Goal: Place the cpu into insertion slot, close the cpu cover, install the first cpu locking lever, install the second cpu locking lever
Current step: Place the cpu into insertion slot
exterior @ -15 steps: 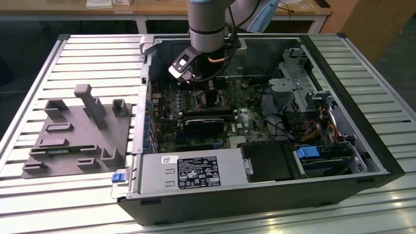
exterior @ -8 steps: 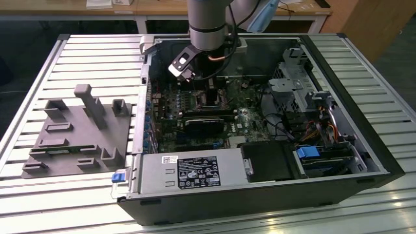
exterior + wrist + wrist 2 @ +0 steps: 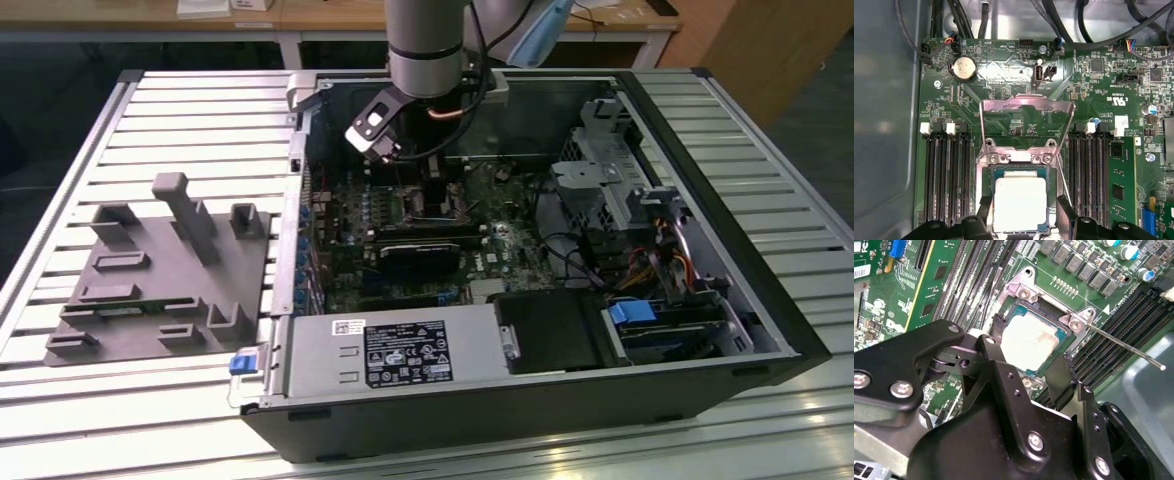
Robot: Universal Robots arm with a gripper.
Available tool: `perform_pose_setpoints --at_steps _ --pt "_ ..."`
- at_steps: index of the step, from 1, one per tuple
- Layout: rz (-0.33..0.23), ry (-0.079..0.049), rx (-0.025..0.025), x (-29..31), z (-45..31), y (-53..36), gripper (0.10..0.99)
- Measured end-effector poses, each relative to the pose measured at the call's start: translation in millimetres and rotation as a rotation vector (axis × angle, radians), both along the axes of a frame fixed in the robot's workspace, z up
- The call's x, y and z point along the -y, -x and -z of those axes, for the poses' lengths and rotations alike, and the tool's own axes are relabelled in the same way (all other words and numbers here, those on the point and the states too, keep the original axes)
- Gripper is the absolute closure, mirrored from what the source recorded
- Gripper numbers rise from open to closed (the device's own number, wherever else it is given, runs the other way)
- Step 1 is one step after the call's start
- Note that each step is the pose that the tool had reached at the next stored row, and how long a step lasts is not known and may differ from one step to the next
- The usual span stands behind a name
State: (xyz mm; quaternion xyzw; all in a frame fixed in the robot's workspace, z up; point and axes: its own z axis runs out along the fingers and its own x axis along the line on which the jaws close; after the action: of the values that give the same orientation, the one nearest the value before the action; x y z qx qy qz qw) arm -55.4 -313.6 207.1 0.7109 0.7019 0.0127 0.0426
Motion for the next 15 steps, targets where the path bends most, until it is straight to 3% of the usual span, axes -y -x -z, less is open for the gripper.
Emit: perform_pose_setpoints --at_steps 4,6,7,9,10,12,13,15 --pt "0.0 0.0 0.0 0.0 -0.4 0.0 0.49" --pt "0.0 0.0 0.0 0.0 -0.5 0.0 0.612" --pt "0.0 0.0 -0.0001 0.0 -0.6 0.0 0.612" --pt "0.0 0.0 -0.0001 0.0 -0.8 0.0 0.729" --pt "0.0 0.0 -0.0001 0.0 -0.9 0.0 0.729" --pt "0.0 0.0 -0.0001 0.0 -1.0 0.0 0.847" --pt "0.0 0.0 -0.0001 0.0 -1.1 0.0 0.847" --pt "0.0 0.0 -0.0001 0.0 -1.3 0.0 0.965"
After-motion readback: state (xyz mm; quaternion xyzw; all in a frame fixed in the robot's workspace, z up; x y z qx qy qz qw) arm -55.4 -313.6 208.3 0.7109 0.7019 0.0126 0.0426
